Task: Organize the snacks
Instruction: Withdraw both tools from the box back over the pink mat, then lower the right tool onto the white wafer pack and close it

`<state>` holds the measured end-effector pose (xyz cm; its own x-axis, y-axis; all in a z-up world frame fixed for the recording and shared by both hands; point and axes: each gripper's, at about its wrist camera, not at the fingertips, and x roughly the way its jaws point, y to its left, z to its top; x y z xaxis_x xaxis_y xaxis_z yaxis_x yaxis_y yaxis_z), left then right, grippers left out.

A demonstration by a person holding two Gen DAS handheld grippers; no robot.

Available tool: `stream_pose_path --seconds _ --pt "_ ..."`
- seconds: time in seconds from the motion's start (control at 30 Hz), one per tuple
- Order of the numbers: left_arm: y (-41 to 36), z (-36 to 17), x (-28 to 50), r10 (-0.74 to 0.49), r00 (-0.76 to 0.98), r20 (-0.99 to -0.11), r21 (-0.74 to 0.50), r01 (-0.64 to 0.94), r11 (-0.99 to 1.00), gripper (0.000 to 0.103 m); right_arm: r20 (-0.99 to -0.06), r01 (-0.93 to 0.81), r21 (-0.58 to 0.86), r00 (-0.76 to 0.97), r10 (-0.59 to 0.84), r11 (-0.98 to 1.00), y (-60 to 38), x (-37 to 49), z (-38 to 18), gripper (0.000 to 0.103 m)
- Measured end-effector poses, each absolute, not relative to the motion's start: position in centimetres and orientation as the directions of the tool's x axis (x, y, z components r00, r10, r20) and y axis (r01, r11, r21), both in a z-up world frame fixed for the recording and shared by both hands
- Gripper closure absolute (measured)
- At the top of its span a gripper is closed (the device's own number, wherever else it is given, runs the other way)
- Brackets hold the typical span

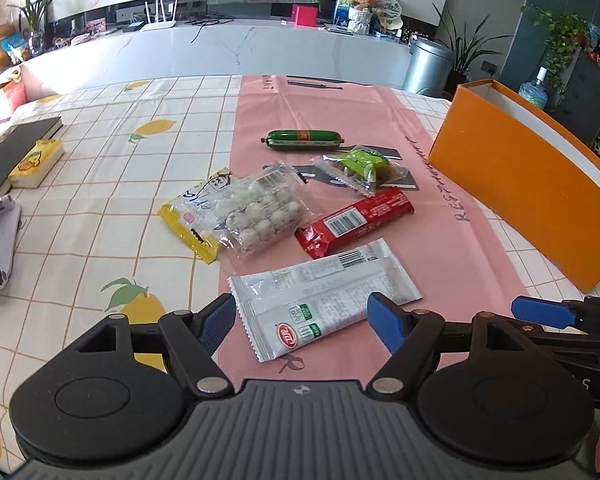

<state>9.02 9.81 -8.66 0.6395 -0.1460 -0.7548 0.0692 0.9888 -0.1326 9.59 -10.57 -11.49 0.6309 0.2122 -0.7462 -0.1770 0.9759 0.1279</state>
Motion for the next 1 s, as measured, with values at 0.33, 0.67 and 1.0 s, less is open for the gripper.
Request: stream_pose_path --seconds 0.33,0.67,1.0 --pt "10.6 -10.6 9.6 -0.197 0.591 -0.782 -0.226 0.024 0.974 0.029 -0.733 -0.187 0.131 0.643 0.222 0.974 -10.4 10.4 -12.5 0.055" --pt "7.6 -10.8 9.0 -0.476 0.489 -0.731 -0.43 0.211 0.878 0.032 -0.753 -0.066 0.208 0.626 0.202 0.976 -12.8 11.3 -13.3 0.053" --pt "10.4 -9.6 9.1 -0.235 0.584 -0.777 -0.251 0.055 0.966 0.031 -0.775 -0.046 0.231 0.596 0.212 0.972 -11.0 11.9 -13.3 0.032"
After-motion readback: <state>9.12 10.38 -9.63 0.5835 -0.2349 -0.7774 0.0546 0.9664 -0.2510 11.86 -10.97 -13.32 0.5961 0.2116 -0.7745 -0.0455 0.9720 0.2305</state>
